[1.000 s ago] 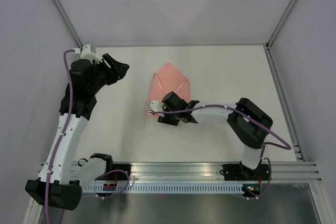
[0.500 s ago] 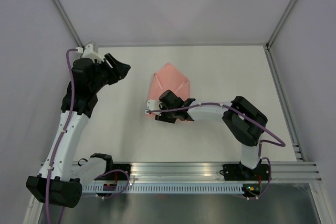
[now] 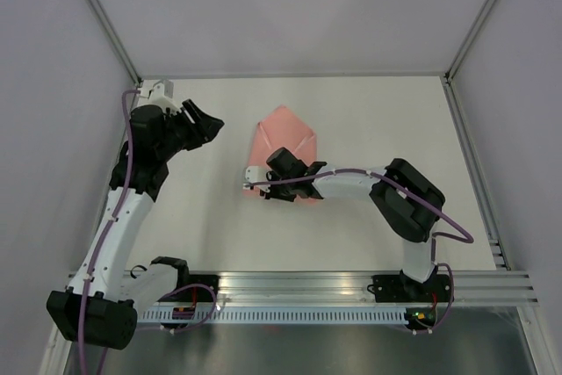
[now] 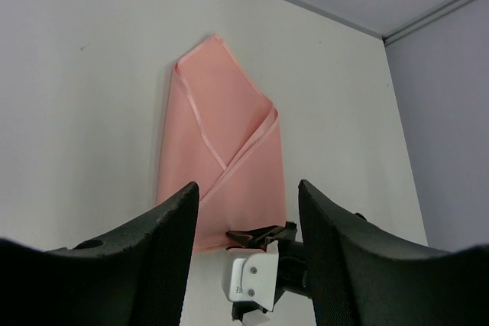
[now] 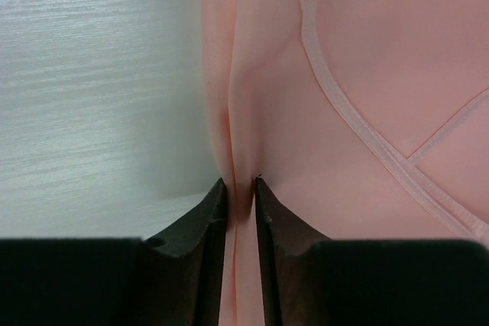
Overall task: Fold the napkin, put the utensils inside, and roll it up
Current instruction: Roll the napkin with the utensil
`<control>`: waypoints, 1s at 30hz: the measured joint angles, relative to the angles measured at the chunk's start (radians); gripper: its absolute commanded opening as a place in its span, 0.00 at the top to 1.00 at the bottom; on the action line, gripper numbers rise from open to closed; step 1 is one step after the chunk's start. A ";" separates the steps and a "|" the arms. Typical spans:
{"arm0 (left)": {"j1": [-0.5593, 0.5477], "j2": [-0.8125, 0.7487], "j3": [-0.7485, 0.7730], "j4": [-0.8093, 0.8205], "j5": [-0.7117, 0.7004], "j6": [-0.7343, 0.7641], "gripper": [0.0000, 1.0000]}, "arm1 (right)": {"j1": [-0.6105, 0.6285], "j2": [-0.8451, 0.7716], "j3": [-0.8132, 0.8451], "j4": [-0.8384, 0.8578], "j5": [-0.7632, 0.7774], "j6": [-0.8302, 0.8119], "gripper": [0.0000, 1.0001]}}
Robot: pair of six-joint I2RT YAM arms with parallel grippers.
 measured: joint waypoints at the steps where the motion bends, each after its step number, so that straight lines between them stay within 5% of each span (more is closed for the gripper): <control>1: 0.000 -0.002 -0.013 0.006 0.005 0.000 0.40 | -0.004 0.006 0.011 -0.011 -0.006 -0.002 0.77; 14: -0.030 -0.068 -0.177 0.140 0.050 0.000 0.43 | -0.084 0.064 0.138 -0.173 -0.170 0.002 0.86; 18: -0.086 -0.077 -0.229 0.177 0.038 0.004 0.43 | -0.098 0.070 0.147 -0.211 -0.196 0.007 0.61; 21: -0.123 -0.078 -0.259 0.194 0.022 0.006 0.43 | -0.103 0.064 0.137 -0.204 -0.197 0.012 0.51; 30: -0.146 -0.079 -0.293 0.230 -0.011 0.007 0.43 | -0.103 0.009 0.066 -0.187 -0.158 0.018 0.47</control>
